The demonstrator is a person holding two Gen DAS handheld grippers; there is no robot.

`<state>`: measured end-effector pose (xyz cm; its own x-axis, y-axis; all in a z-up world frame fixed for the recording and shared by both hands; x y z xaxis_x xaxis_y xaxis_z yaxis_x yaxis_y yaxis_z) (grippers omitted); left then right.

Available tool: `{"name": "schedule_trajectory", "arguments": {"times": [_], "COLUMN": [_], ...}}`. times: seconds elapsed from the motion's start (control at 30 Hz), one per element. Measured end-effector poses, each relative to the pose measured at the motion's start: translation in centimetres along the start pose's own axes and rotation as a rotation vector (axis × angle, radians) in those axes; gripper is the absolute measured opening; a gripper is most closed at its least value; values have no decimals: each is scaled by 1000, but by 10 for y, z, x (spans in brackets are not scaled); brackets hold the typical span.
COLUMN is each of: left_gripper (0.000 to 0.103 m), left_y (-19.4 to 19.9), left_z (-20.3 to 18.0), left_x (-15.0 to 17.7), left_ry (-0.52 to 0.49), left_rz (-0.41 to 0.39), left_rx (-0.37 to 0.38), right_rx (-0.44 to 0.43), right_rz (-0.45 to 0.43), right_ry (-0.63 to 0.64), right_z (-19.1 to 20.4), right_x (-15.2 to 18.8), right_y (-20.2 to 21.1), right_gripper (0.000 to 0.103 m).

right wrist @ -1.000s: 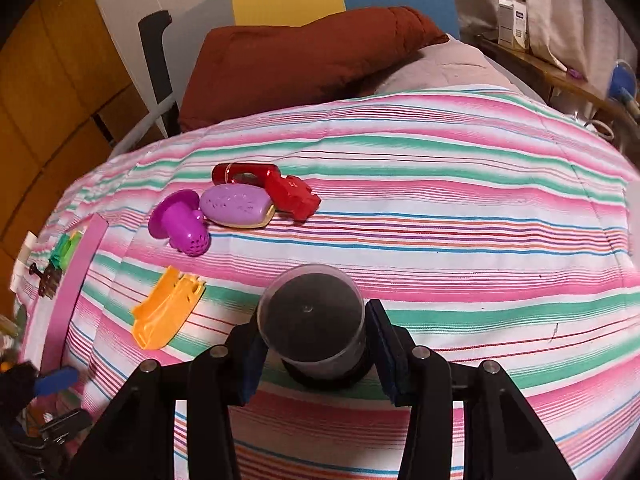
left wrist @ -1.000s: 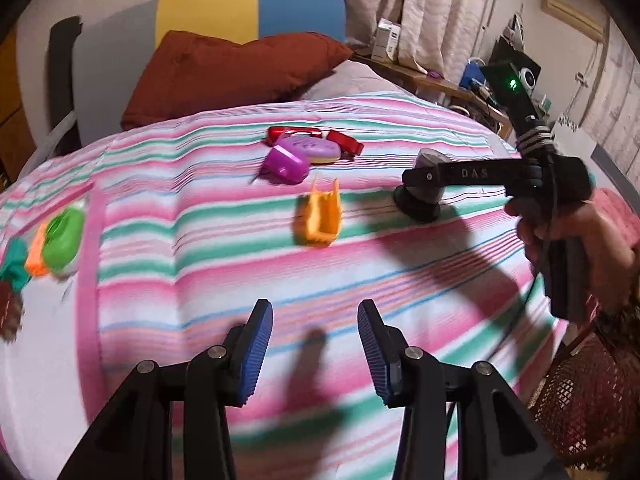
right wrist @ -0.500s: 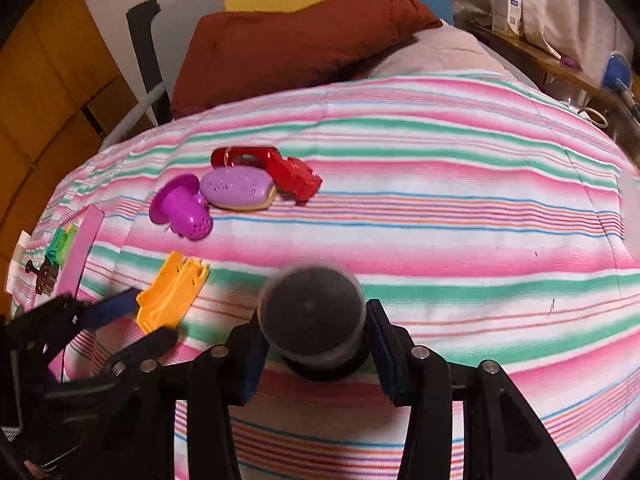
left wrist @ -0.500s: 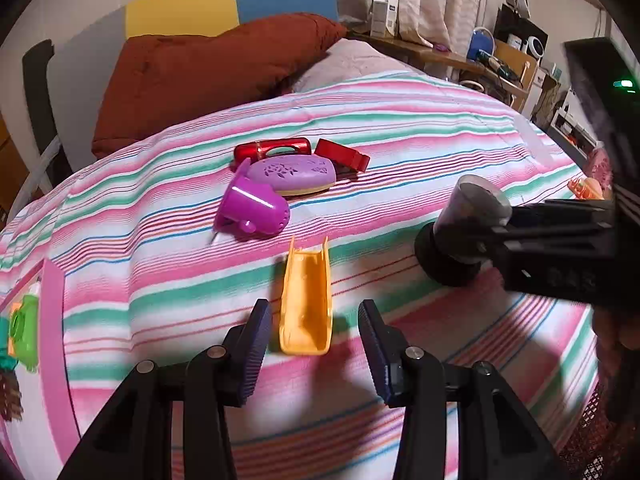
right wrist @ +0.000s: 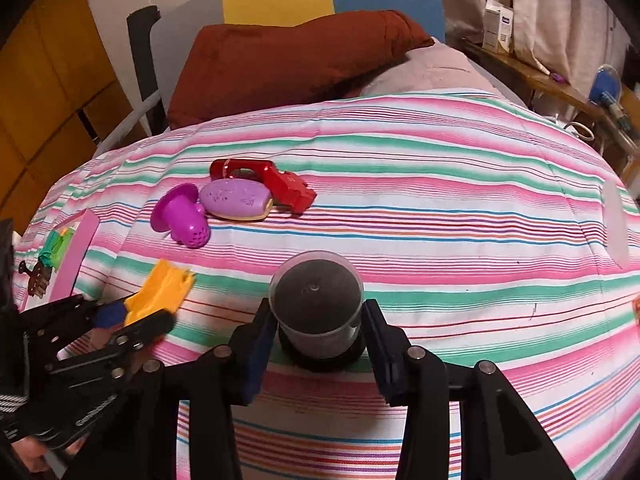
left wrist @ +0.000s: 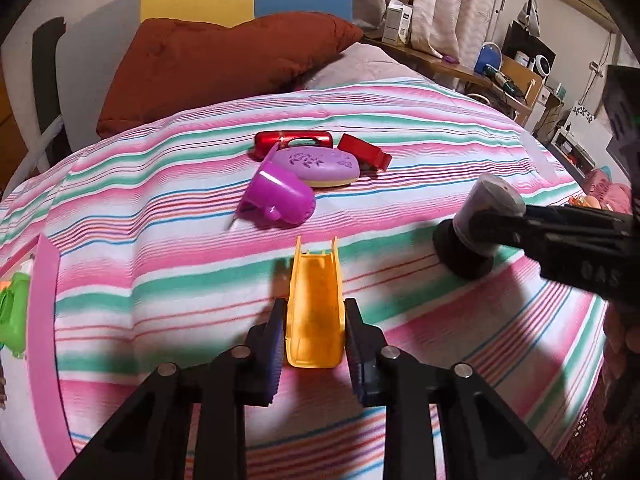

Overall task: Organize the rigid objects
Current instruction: 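Grasp the yellow scoop with the left tool while the right tool holds the black cup, then carry the yellow scoop into the tray and open the left tool while the right tool carries the cup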

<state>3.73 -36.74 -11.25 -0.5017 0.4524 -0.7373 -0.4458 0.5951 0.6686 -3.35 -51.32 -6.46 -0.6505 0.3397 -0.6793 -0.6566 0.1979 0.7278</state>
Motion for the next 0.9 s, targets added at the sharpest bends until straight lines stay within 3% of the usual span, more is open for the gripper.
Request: {"name": "schedule_trajectory", "arguments": {"times": [0.43,0.9], "left_gripper": [26,26], "left_y": [54,118], "left_z": [40,84], "left_x": [34,32], "left_ry": [150,221], "left_rz": [-18,-143], "left_rx": [0,-23], "right_rx": [-22,-85], "right_rz": [-22,-41], "right_ry": [16,50], "right_z": [17,62], "right_x": [4,16], "right_y": [4,13], "right_gripper": [44,44]}}
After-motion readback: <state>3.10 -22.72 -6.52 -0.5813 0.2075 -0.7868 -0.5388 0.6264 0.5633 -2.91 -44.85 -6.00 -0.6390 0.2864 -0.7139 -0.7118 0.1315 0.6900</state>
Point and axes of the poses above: each gripper's, at about its wrist camera, not at the fingertips, and y roughly against the way its jaws point, z to its left, x to its underside, the point moved 6 cm from there along -y, roughly the way its jaws point, and after that the axes turned 12 degrees about -z, right-handed, at the moved point
